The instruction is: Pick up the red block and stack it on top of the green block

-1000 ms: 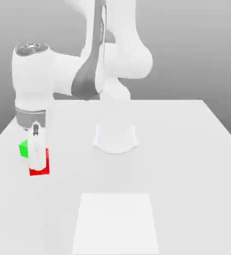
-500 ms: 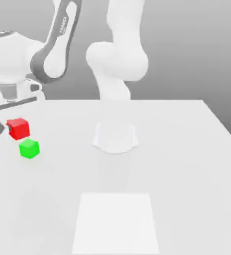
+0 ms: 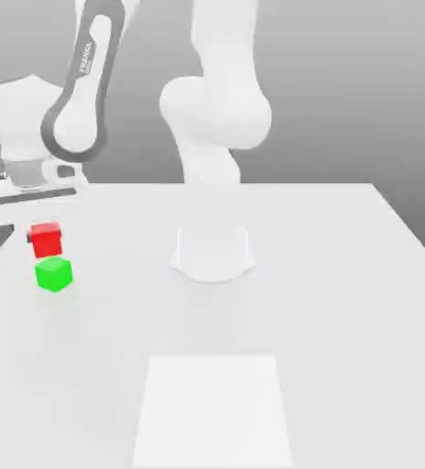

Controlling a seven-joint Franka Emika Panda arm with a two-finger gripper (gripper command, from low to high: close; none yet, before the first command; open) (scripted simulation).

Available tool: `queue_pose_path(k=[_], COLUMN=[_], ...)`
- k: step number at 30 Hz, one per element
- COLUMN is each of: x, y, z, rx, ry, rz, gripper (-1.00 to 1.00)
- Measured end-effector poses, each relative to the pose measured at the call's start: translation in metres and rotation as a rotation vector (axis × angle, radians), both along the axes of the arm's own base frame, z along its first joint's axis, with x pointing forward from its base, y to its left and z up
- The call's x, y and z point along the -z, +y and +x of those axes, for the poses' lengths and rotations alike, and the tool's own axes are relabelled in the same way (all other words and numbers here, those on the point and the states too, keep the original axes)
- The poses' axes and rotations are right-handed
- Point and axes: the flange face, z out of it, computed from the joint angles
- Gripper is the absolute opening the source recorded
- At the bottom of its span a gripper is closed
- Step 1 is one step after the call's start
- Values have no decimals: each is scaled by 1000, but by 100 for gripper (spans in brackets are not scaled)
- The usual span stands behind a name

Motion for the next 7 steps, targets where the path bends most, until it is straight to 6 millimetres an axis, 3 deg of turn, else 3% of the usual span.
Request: queue_pose_path(k=[7], x=[27], y=[2], z=[-7], rx=[7], ry=[35], rz=[-27], gripper=[-100])
